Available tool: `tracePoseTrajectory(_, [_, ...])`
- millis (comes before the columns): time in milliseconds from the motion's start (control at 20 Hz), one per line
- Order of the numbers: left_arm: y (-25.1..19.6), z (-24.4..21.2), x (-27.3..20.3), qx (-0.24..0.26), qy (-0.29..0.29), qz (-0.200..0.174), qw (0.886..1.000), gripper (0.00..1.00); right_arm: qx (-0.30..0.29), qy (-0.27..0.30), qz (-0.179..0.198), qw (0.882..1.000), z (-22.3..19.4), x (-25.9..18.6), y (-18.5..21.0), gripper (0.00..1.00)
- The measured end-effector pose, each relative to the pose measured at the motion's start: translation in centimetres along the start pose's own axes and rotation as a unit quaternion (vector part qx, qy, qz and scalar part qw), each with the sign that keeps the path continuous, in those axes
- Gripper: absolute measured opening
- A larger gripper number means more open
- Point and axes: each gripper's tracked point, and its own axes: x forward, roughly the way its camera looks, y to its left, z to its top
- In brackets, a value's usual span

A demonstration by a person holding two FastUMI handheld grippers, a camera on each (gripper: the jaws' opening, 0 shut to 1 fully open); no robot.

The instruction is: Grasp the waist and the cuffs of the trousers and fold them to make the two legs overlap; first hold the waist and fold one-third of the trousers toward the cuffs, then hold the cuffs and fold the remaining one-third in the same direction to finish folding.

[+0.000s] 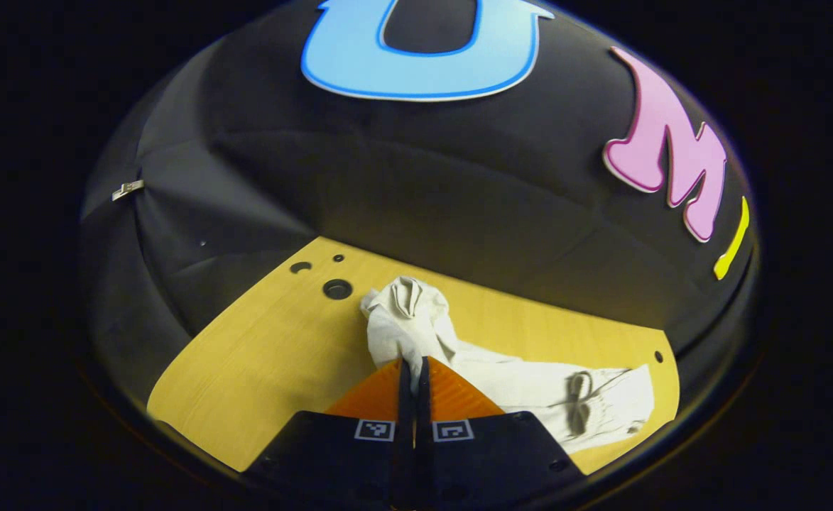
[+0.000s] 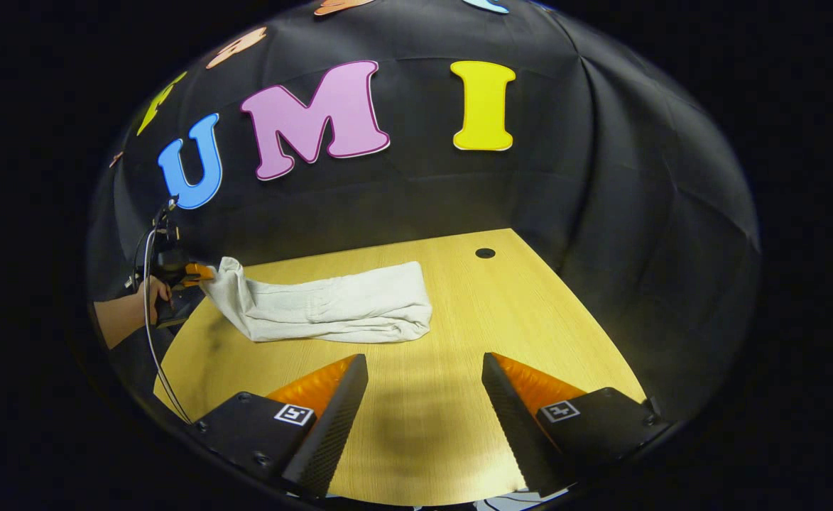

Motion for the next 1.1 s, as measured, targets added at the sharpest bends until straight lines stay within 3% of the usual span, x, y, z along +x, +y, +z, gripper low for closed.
tracePoseTrajectory(350, [-11.8,2.9,-0.8,0.077,-0.017,-0.065,0.995,0.05,0.018,-0.010,-0.006,1.000,0.4,0.3,-2.6,0.99])
tracePoseTrajectory(600, [-20.1,3.5,-1.5,0.122,-0.020,-0.120,0.985,0.05,0.013,-0.021,-0.029,0.999,1.1,0.5,-5.1,0.99])
tracePoseTrajectory(1100, [-35.4,-2.4,-3.9,0.181,0.004,-0.213,0.960,0.05,0.033,-0.031,-0.050,0.998,1.9,0.9,-8.0,0.99])
